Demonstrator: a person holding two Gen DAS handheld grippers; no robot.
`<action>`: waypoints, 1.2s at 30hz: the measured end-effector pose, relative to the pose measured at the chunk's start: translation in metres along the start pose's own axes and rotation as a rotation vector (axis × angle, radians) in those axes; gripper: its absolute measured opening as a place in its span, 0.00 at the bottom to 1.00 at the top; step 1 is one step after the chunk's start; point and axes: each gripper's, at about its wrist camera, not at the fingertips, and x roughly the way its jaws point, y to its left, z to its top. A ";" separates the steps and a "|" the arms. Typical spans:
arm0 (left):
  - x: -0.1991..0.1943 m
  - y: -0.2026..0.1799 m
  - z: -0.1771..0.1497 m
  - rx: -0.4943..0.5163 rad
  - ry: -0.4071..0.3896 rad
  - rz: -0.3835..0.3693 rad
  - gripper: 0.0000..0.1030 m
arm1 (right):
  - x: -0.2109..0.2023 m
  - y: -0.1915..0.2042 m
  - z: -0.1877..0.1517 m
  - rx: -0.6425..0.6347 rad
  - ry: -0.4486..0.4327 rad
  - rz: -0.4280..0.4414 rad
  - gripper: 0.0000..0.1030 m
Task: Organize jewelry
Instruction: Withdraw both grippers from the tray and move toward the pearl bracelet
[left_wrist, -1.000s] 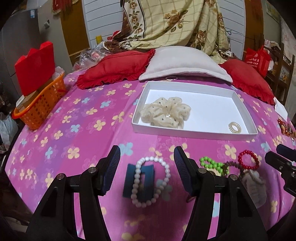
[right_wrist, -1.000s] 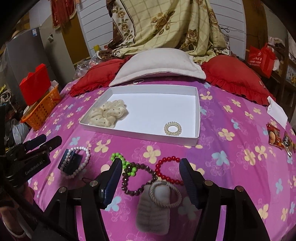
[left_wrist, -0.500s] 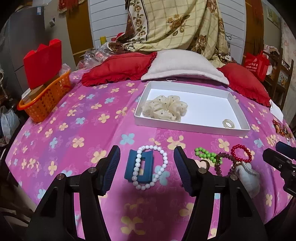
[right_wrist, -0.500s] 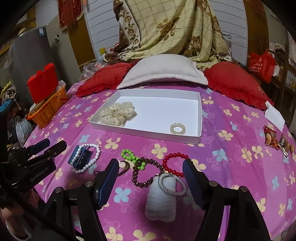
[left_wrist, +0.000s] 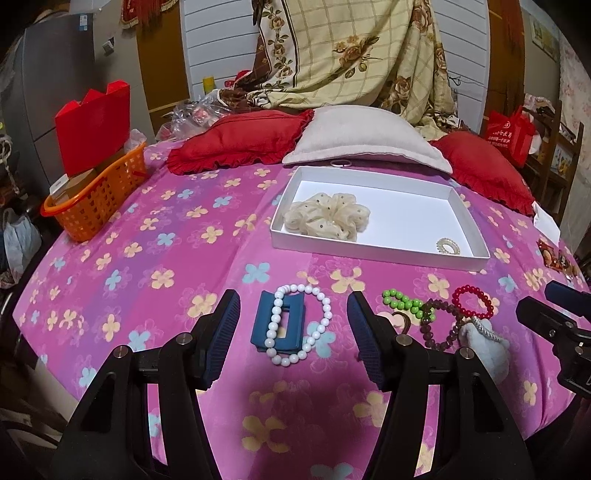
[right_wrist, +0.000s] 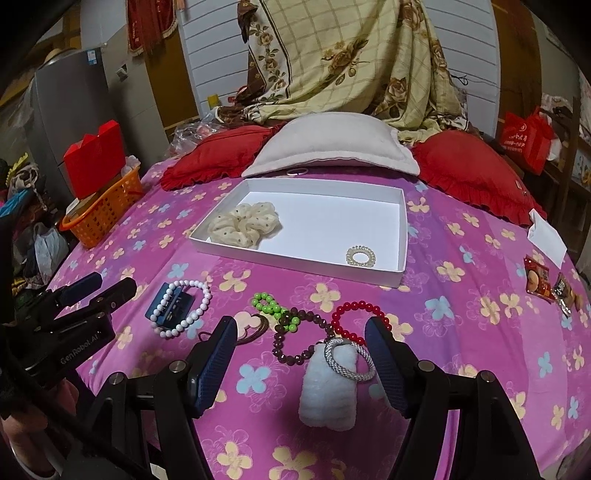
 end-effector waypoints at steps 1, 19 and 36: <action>0.000 0.000 0.000 0.001 0.000 0.001 0.58 | -0.001 0.000 0.000 -0.001 -0.002 0.002 0.67; -0.005 -0.006 -0.006 0.007 0.006 0.001 0.58 | -0.005 0.002 0.000 -0.012 -0.002 -0.001 0.68; 0.000 -0.004 -0.011 -0.001 0.045 -0.043 0.58 | -0.002 -0.005 -0.009 -0.010 0.024 -0.006 0.68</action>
